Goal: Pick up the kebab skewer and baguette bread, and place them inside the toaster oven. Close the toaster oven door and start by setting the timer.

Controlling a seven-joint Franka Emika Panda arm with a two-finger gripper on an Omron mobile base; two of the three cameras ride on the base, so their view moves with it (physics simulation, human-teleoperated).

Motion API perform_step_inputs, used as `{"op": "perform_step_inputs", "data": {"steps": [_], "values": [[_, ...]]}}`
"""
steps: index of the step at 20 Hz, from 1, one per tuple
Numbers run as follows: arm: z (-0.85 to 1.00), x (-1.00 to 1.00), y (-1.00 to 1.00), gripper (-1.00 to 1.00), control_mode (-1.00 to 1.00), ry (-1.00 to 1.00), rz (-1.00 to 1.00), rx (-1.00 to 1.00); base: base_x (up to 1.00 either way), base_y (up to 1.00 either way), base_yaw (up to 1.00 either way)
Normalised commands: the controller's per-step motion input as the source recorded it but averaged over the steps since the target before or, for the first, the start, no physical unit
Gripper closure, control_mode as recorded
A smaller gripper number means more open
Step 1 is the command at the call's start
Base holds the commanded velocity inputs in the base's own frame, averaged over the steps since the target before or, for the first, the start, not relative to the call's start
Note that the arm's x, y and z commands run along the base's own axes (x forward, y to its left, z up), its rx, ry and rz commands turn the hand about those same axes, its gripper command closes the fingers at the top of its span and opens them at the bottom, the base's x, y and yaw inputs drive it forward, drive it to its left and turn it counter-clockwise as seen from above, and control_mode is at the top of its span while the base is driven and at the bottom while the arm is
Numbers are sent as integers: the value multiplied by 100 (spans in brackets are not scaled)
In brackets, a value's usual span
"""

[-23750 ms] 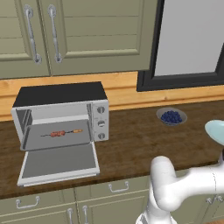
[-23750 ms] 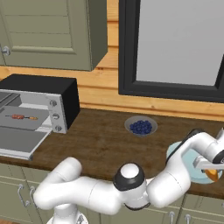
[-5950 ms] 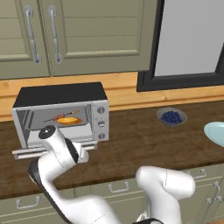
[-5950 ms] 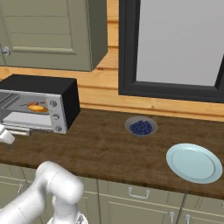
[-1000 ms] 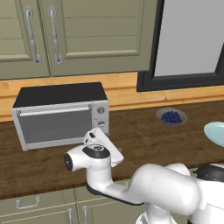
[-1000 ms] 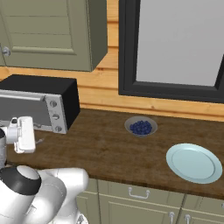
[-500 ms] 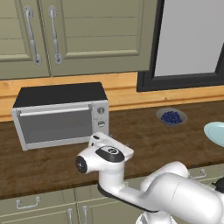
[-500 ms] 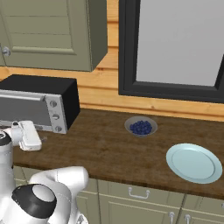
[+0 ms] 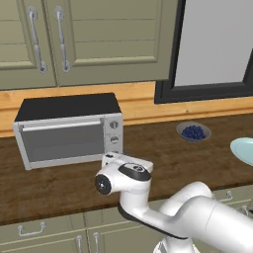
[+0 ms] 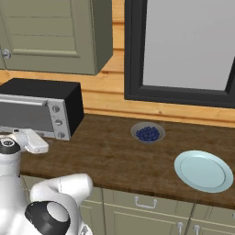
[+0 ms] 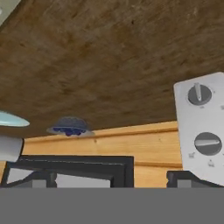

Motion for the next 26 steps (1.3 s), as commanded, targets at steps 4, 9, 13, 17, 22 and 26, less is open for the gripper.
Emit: {"op": "perform_step_inputs", "data": {"steps": [4,9,13,17,22,26], "values": [[-13,15,0,-100,-100,2,11,-6,0,0,0],[-26,6,5,-100,-100,-2,5,-9,0,0,0],[-17,23,2,-100,-100,0,1,-5,0,0,0],[-5,38,7,-100,-100,0,0,-2,0,0,0],[0,17,26,-100,-100,0,0,0,0,0,0],[-13,0,12,-100,-100,0,0,-2,0,0,0]]}}
